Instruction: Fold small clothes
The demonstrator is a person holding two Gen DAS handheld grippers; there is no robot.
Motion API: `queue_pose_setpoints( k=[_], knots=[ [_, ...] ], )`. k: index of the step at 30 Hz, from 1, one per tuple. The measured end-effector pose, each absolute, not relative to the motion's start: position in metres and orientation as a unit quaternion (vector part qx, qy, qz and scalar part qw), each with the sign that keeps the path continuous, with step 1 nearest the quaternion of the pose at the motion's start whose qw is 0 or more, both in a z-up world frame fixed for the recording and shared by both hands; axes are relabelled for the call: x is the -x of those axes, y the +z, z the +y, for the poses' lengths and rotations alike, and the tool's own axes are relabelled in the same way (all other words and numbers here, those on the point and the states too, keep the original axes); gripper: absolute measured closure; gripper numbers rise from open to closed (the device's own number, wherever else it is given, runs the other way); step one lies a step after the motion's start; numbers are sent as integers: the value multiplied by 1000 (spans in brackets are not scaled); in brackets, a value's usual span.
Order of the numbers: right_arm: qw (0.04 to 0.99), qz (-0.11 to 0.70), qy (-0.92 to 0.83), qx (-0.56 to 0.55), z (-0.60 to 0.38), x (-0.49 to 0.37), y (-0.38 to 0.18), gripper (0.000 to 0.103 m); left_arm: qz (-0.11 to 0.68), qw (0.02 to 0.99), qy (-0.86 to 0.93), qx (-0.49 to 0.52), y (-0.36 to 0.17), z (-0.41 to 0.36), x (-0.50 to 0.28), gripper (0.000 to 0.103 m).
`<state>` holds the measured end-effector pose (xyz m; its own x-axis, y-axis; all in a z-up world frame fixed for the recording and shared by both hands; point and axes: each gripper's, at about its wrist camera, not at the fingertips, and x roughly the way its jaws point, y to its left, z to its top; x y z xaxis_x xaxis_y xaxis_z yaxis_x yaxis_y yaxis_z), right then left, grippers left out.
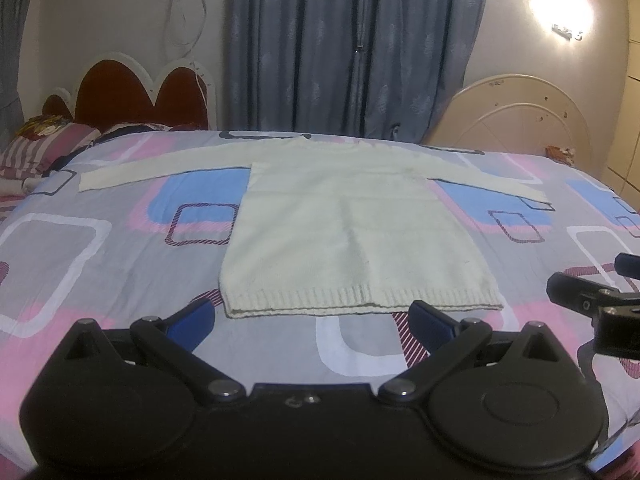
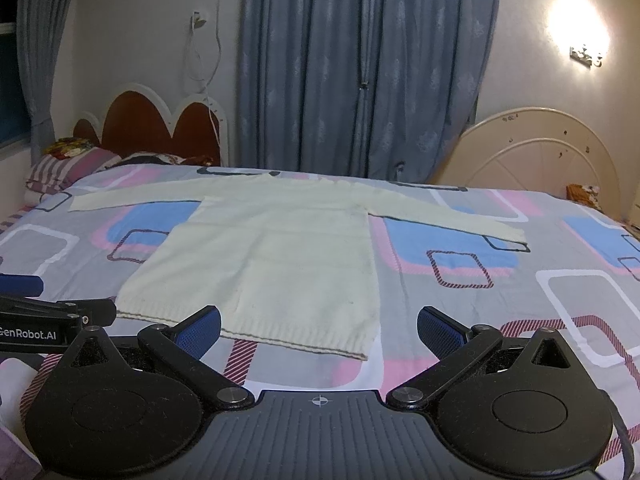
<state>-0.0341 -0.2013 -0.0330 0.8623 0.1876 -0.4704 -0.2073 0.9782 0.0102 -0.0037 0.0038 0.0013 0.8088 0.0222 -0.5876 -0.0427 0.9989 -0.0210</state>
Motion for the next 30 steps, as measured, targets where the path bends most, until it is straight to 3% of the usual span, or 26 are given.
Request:
queue_pose_setpoints(
  k=[30],
  knots=[
    [966, 237, 102, 19, -197, 35, -31, 0, 303, 952, 18, 19, 3, 9, 5, 0]
  ],
)
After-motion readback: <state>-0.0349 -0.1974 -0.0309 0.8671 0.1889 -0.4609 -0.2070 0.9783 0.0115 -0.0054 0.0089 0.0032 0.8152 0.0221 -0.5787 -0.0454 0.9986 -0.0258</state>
